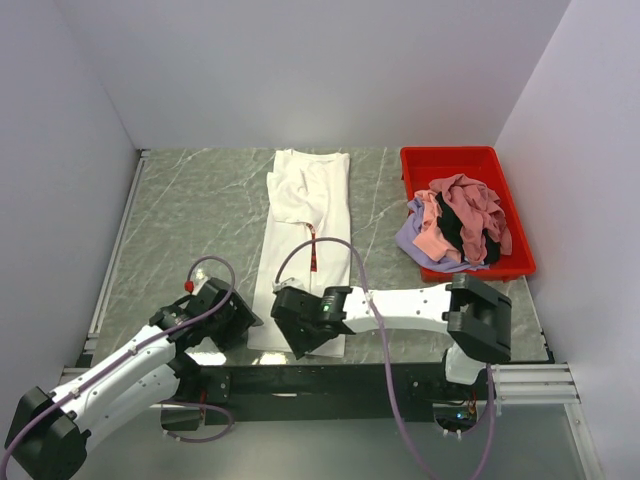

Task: Fold and stack the t-shirts
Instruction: Fold the tshirt

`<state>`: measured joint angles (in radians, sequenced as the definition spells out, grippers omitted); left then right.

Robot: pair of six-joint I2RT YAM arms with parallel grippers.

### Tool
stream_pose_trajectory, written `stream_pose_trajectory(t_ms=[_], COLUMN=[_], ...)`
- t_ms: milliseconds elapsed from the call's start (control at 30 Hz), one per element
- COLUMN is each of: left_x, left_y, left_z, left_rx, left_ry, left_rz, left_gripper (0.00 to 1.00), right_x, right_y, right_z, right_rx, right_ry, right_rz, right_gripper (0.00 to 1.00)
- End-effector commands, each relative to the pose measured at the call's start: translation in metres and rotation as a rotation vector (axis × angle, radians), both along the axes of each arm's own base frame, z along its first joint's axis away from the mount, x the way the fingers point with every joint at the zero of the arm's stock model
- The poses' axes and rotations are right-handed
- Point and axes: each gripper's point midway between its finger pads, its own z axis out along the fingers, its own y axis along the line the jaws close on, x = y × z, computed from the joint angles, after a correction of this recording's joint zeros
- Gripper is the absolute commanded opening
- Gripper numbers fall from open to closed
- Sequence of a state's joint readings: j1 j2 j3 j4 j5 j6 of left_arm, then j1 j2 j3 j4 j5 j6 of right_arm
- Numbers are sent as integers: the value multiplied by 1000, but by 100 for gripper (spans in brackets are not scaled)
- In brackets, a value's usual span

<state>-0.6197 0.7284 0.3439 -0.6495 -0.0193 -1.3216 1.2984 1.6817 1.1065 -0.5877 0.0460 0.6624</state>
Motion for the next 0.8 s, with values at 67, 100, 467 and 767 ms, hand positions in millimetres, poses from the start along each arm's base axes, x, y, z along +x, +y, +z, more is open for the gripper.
stream_pose_trajectory(t_ms=[67,100,467,767], left_x=[-1,-1,-4,-12], left_y=[-3,-3,-8,-6], left_z=[3,3,-1,-11], left_rx=[-6,-6,-22,-13], left_ry=[4,6,20,58], left_rz=[-13,-15,-41,-55], left_gripper=[72,72,73,52], right_x=[25,38,151,221], right_y=[2,-3,-27,-28], right_z=[58,60,54,28], right_rx=[136,143,92,-16], right_ry=[-111,-121,-222,-250], right_rz=[-59,-92,-317,-382], right_gripper=[62,63,58,46])
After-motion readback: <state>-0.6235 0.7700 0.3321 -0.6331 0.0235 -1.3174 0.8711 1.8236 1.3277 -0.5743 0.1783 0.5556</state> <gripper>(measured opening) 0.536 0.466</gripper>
